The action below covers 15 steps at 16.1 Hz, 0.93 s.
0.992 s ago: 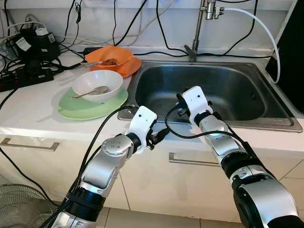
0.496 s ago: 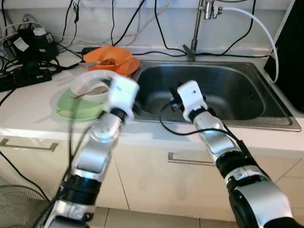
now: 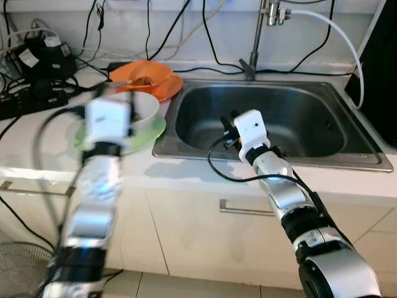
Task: Kitchen organization
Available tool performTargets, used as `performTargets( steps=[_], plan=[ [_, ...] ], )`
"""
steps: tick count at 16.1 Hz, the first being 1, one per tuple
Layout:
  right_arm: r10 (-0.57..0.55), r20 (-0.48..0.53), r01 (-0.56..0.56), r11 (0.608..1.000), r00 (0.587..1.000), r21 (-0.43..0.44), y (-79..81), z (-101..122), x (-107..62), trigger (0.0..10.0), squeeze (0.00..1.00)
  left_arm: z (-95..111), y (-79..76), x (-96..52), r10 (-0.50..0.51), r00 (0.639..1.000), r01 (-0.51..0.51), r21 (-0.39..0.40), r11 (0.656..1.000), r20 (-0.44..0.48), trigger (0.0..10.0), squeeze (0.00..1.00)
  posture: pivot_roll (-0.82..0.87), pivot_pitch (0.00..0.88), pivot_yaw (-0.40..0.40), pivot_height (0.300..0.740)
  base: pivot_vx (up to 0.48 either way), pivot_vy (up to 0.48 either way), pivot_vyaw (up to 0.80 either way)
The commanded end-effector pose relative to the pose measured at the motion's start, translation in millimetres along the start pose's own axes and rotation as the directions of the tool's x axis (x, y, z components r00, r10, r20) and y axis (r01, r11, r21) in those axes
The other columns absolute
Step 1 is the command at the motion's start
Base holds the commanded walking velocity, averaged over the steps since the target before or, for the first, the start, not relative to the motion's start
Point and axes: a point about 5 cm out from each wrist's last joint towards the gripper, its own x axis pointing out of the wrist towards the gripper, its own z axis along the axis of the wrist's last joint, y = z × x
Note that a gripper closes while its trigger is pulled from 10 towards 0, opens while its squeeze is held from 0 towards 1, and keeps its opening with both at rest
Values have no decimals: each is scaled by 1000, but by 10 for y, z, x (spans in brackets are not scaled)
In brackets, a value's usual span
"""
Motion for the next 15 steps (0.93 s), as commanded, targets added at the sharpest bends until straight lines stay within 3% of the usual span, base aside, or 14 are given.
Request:
performTargets(
  steps=[1,2,5,11,15],
  plan=[
    [2,-1,-2,1000,1000,22,23,-3,-12,10000,0,44,106,-9,38,999,-38,0,999,39,10000,0,52,0,51,740,0,0,0],
    [8,-5,-8,1000,1000,28,58,-6,-8,10000,0,-60,214,-79,50,999,-50,9,999,8,10000,0,65,0,50,740,0,0,0],
    [16,-4,-16,1000,1000,27,92,6,5,10000,0,-176,308,-107,66,997,-67,-32,997,-31,10000,0,65,0,47,740,0,0,0],
    [-2,-1,2,1000,1000,29,71,23,6,10000,0,-326,210,-129,-108,991,101,-88,991,-84,10000,0,54,0,47,740,0,0,0],
    [-9,-6,9,1000,1000,19,43,19,-5,10000,0,-382,256,-149,-101,990,92,-91,992,-101,10000,0,47,0,45,740,0,0,0]
  ],
)
